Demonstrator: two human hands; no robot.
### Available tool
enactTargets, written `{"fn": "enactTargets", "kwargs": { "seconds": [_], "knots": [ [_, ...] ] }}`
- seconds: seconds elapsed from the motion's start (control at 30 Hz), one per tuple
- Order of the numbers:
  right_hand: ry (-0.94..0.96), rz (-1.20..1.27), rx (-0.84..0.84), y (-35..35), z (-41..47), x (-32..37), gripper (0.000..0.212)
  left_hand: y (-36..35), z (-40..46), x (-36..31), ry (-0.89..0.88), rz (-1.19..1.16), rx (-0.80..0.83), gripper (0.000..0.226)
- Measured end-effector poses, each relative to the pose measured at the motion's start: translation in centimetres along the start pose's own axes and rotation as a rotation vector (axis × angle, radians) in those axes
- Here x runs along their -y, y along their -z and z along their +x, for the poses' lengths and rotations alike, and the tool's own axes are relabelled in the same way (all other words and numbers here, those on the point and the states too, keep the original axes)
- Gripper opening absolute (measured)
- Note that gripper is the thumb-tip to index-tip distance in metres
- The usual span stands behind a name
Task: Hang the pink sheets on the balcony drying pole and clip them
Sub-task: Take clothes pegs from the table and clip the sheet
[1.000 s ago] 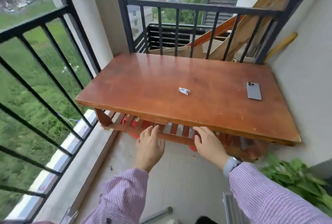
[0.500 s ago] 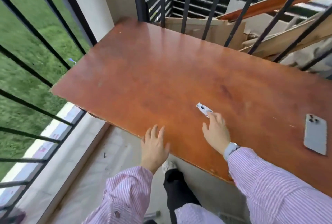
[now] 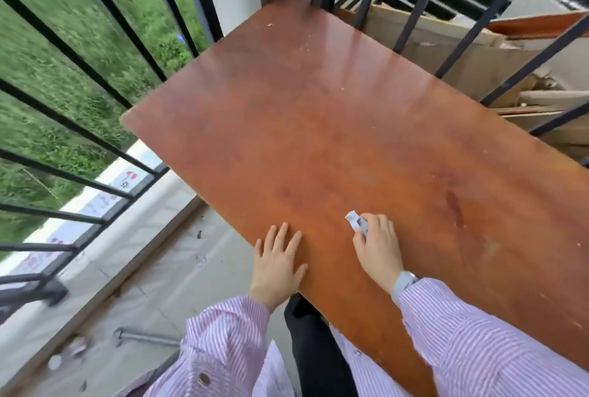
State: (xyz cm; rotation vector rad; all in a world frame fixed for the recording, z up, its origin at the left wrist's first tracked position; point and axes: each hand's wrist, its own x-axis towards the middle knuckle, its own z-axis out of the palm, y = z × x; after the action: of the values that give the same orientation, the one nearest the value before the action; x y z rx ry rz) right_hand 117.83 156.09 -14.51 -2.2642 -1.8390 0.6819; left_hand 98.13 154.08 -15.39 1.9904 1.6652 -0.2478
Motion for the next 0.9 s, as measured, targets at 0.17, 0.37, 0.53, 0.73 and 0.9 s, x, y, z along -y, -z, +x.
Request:
{"fn": "enactTargets", "kwargs": {
  "seconds": [0.17, 0.37, 0.53, 0.73, 0.9],
  "knots": [
    [0.312, 0.147, 0.105, -0.2, -1.0, 8.7, 0.03, 1.7, -4.7, 4.1, 0.252, -0.158, -0.238, 0.06],
    [0.716, 0.186, 0.253, -3.6, -9.8, 17.9, 0.027, -0.5, -18.5, 10.3, 0.57, -0.278, -0.542, 0.057],
    [1.009, 0.132, 0.422, -8.2, -22.2, 22.5, 0.026, -5.9, -33.7, 12.0, 0.845, -0.344, -0.693, 0.055],
    [1.363, 0.111, 0.756, -14.7, -40.3, 26.0, 0.027, -14.7, -53.3, 11.9, 1.311, -0.477, -0.968, 0.048],
    [1.648, 0.058, 0.899, -17.9, -54.7, 30.3, 0.043, -20.5, -66.2, 11.1, 1.66, -0.545, -1.091, 0.046]
  ]
}}
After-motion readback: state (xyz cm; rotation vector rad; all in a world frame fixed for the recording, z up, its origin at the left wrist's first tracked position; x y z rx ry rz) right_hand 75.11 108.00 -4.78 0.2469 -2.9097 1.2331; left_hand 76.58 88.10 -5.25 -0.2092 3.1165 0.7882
